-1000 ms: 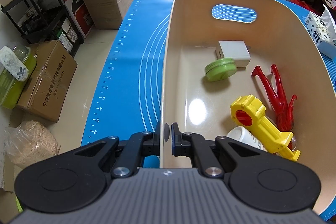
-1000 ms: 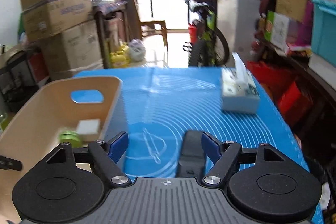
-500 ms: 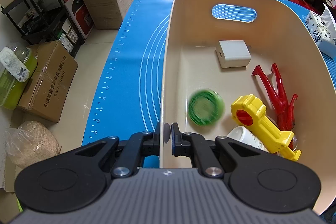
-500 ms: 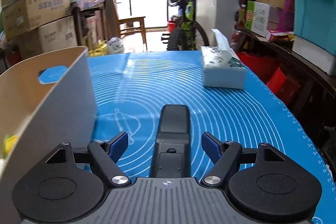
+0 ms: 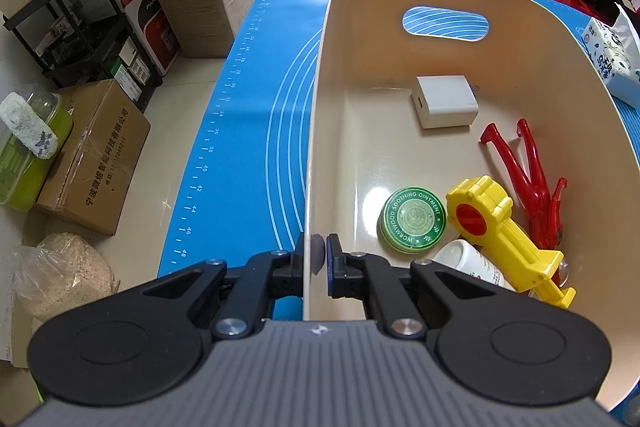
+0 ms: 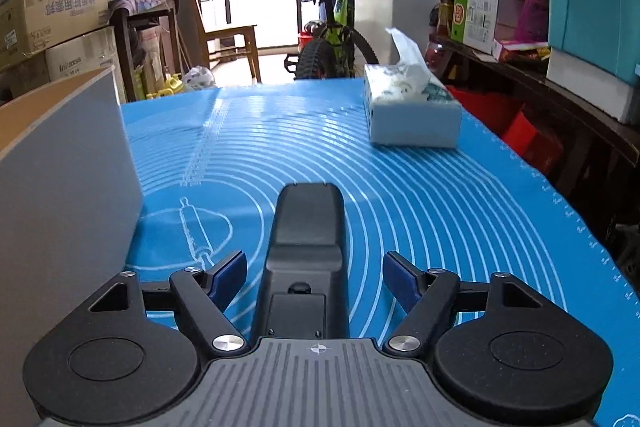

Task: Organize rigid objects
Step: 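Withdraw the right tool from the bin over the mat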

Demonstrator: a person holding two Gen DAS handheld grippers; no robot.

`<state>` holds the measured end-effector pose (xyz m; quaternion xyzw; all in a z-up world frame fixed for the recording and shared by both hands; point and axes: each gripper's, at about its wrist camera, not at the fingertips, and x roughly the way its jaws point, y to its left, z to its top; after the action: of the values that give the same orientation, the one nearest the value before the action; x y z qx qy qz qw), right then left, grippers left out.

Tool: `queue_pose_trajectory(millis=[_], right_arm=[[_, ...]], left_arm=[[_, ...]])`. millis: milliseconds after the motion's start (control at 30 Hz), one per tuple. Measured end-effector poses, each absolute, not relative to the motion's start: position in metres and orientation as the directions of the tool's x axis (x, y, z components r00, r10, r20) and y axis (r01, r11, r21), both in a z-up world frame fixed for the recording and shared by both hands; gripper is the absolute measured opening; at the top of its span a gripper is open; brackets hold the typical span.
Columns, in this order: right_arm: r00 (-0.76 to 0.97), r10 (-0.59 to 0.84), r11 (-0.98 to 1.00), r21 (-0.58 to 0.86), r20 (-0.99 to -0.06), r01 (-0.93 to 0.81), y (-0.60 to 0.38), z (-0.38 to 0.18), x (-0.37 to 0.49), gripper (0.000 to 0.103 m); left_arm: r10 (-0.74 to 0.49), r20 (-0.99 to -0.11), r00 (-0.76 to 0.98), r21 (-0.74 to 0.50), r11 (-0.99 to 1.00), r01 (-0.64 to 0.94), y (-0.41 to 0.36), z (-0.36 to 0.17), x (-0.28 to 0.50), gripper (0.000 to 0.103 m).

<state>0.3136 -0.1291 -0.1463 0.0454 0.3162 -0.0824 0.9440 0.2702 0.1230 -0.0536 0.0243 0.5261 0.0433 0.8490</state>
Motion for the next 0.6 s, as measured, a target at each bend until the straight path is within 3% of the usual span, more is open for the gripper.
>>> queue_pose_trajectory(millis=[400, 500, 600], right_arm=[[0.784, -0.136, 0.984, 0.008, -0.606, 0.177, -0.1257, -0.1501, 0.3133, 0.065], [0.789, -0.131, 0.986, 0.003, -0.601, 0.167, -0.1246, -0.1493, 0.3109, 0.054], [0.789, -0.126, 0.987, 0.006, -0.602, 0.162, -0.1252, -0.1488, 0.3098, 0.054]], left_arm=[[0.1, -0.891, 0.443, 0.088, 0.995, -0.048, 0.1226, -0.054, 0.2702, 0.009], [0.1, -0.891, 0.443, 0.088, 0.995, -0.048, 0.1225, -0.0541, 0.2702, 0.009], [0.1, -0.891, 0.443, 0.088, 0.995, -0.047, 0.1227, -0.054, 0.2701, 0.009]])
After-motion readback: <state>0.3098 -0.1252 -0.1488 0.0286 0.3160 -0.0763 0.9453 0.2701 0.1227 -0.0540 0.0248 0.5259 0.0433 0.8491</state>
